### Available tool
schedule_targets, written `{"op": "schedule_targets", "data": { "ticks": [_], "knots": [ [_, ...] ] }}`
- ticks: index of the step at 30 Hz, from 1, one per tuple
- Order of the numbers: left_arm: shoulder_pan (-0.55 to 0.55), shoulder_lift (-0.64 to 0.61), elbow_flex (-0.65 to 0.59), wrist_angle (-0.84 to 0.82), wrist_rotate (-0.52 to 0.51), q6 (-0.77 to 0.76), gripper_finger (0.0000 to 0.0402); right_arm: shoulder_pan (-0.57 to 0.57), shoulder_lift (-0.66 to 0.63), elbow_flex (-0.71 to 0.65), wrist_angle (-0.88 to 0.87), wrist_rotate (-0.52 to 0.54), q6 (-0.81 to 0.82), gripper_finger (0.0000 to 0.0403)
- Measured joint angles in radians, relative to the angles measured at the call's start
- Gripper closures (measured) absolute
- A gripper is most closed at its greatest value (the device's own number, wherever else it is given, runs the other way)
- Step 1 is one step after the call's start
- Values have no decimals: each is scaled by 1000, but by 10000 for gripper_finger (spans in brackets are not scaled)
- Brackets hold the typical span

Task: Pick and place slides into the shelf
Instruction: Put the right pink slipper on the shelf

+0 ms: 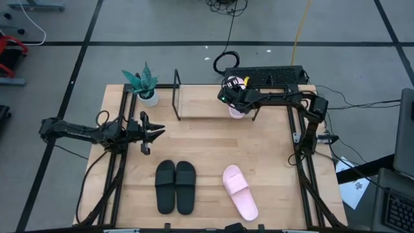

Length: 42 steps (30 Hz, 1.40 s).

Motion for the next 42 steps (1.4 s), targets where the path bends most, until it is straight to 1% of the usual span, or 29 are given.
{"op": "schedule_targets", "data": {
  "ticks": [5,12,24,28,35,38,42],
  "knots": [
    [0,0,0,0,0,0,314,0,-19,0,-13,0,-23,390],
    [0,0,0,0,0,-19,314,4,-60,0,-108,-3,-25,390],
    [0,0,0,1,-1,-53,314,10,-59,0,-115,-3,-9,390],
    [0,0,0,1,0,-53,314,15,-59,0,-134,-2,-7,390],
    [0,0,0,1,0,-53,314,15,-59,0,-119,-3,-10,390],
    [0,0,0,1,0,-53,314,18,-59,0,-119,-5,-23,384],
    [0,0,0,1,1,-53,314,24,-59,0,-123,-10,-9,362]
  ]
}}
